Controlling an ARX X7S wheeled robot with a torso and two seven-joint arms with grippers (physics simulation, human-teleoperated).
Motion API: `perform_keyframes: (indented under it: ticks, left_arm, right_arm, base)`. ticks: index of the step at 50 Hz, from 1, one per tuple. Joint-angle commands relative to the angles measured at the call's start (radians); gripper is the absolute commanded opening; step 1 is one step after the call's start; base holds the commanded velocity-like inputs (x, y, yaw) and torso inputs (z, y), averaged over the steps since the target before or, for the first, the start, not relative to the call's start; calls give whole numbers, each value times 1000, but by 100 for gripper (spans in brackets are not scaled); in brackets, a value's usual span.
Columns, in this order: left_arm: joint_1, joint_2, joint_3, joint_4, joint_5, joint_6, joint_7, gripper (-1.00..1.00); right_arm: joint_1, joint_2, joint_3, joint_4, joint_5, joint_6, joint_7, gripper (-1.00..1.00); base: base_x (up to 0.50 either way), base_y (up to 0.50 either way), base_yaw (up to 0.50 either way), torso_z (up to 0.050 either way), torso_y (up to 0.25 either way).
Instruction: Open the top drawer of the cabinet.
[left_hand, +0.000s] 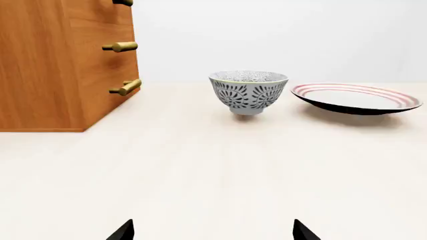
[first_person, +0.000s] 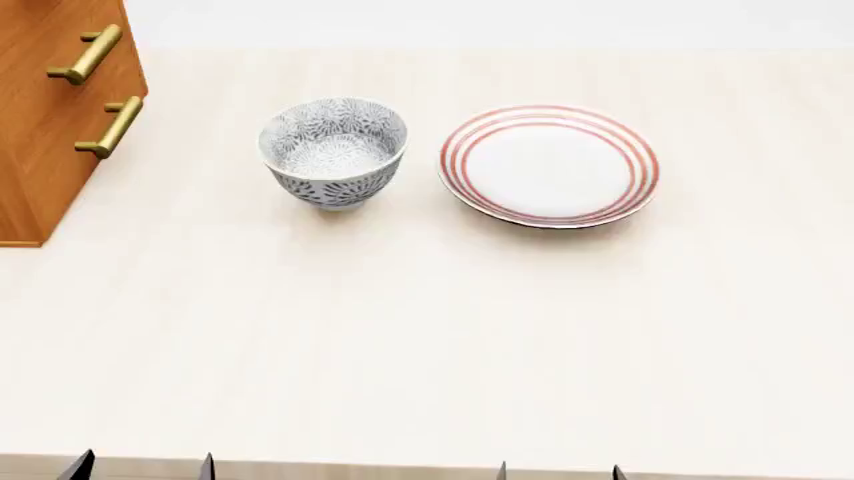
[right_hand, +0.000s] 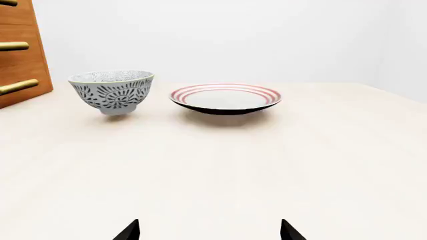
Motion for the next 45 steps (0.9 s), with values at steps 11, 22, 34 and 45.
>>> perform_keyframes:
  ticks: [11,22,34,45]
  left_arm:
    - [13,-48,49,55,-44,-32,-55,100]
    - [55,-79,63,301,-68,-138,-81,100]
    - [52,-119,94,634,-55,-334,-108,100]
    - [-57,-143,102,820,-71,-562,-122,100]
  right_arm:
    - [-2,47,-56,-18,39,10,45,100]
    - [-26,78,-68,-269,58,151,72,100]
    - [89,108,-60,-498,113,421,84,100]
    - [367,116,-29,-543,221,758,88,100]
  base:
    - [0,0,0,0,0]
    - [0,0,0,0,0]
    - [0,0,0,0,0]
    - [0,0,0,0,0]
